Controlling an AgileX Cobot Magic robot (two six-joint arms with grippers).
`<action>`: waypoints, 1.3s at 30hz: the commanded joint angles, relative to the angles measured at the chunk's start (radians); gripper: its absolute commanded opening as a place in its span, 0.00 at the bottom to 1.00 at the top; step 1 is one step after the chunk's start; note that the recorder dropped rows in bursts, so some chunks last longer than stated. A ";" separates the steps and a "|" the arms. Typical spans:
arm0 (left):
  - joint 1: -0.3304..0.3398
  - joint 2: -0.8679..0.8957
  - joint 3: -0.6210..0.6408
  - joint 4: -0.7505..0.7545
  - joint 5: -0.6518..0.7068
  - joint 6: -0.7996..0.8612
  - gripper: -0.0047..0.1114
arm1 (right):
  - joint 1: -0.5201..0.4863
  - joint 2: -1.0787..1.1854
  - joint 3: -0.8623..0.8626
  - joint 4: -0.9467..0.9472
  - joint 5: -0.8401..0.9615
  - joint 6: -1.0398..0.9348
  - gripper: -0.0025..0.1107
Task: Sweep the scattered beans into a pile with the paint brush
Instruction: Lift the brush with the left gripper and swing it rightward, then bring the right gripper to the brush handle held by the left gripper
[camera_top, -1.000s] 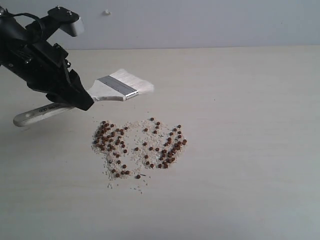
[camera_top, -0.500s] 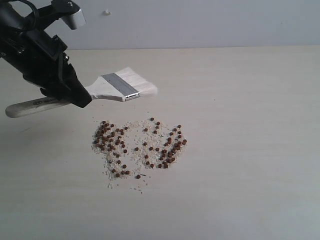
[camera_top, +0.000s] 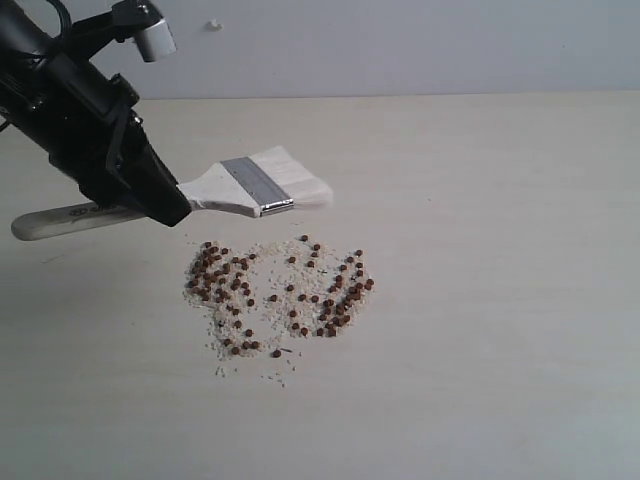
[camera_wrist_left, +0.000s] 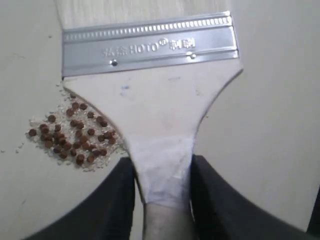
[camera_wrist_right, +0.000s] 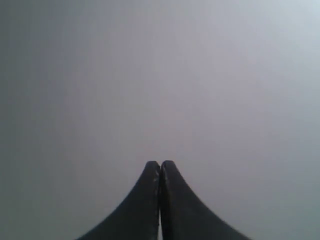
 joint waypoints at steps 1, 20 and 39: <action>-0.005 -0.003 -0.008 -0.047 0.035 0.024 0.04 | -0.007 0.140 -0.146 -0.651 -0.049 0.247 0.02; -0.005 0.022 -0.008 -0.095 0.016 0.024 0.04 | 0.384 0.985 -0.582 -1.538 0.781 0.139 0.13; -0.005 0.046 -0.008 -0.181 0.048 0.073 0.04 | 1.144 1.085 -0.555 -1.040 0.907 -0.303 0.59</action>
